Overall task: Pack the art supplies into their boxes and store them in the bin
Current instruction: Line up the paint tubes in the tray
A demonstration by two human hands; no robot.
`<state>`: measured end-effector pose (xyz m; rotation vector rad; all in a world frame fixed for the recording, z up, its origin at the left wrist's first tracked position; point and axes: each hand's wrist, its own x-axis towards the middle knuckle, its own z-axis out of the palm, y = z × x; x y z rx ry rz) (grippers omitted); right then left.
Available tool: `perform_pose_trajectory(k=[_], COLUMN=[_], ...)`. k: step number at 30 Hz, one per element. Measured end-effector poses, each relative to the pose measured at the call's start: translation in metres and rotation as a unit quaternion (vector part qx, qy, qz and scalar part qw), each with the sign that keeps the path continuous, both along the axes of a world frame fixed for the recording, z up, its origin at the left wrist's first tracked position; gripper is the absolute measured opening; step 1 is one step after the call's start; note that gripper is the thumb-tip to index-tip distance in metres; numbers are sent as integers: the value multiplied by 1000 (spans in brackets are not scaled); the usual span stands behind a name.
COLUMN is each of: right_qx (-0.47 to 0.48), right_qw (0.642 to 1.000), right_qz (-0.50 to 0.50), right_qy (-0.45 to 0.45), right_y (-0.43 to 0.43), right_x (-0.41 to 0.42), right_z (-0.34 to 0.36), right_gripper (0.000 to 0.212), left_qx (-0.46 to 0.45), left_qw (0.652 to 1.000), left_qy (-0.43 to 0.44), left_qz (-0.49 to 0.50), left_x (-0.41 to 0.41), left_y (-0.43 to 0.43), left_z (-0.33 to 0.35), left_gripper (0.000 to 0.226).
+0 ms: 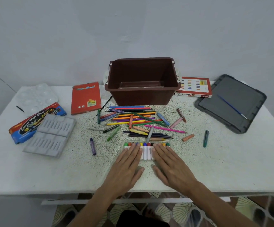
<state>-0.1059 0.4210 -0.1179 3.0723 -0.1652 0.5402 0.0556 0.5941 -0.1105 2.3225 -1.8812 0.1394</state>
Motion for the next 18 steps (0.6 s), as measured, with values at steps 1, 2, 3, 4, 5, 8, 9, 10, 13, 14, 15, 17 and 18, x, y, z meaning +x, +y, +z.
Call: perform_pose_trajectory(k=[1, 2, 3, 4, 5, 8, 9, 10, 13, 14, 15, 17, 18], right_qx=[5, 10, 14, 17, 18, 23, 25, 26, 26, 27, 29, 35, 39], right_qw=[1000, 1000, 1000, 999, 998, 995, 995, 995, 994, 994, 994, 994, 994], right_qz=[-6, -13, -24, -36, -49, -75, -78, -80, -82, -81, -81, -86, -90], right_qy=[-2, 0, 7, 18, 30, 54, 58, 61, 66, 65, 63, 58, 53], right_y=[1, 2, 4, 6, 7, 10, 11, 11, 11, 11, 11, 12, 13], right_x=[-1, -3, -6, -9, -13, -18, -18, -18, -18, -18, -18, -17, -17], right_z=[1, 2, 2, 2, 2, -1, -3, -4, -5, -4, -4, -2, -1], right_gripper=[59, 60, 62, 64, 67, 69, 67, 65, 62, 62, 61, 62, 62], left_qx=[4, 8, 14, 21, 29, 41, 42, 42, 37, 36, 35, 33, 33], left_qw=[1000, 1000, 999, 999, 998, 997, 997, 997, 997, 997, 997, 998, 998], left_qy=[-3, -4, -4, -7, -10, -9, -9, -8, 1, 5, 9, 15, 19], left_qz=[-11, -24, -36, -46, -54, -59, -59, -60, -63, -63, -63, -58, -57], left_x=[-1, -2, -4, -7, -9, -12, -12, -11, -11, -11, -12, -12, -12], left_y=[-4, -8, -13, -18, -22, -26, -25, -25, -25, -25, -25, -25, -25], left_z=[2, 4, 5, 5, 5, 2, 1, 1, 1, 1, 2, 2, 2], left_gripper=[63, 64, 65, 66, 67, 65, 63, 61, 59, 59, 59, 59, 60])
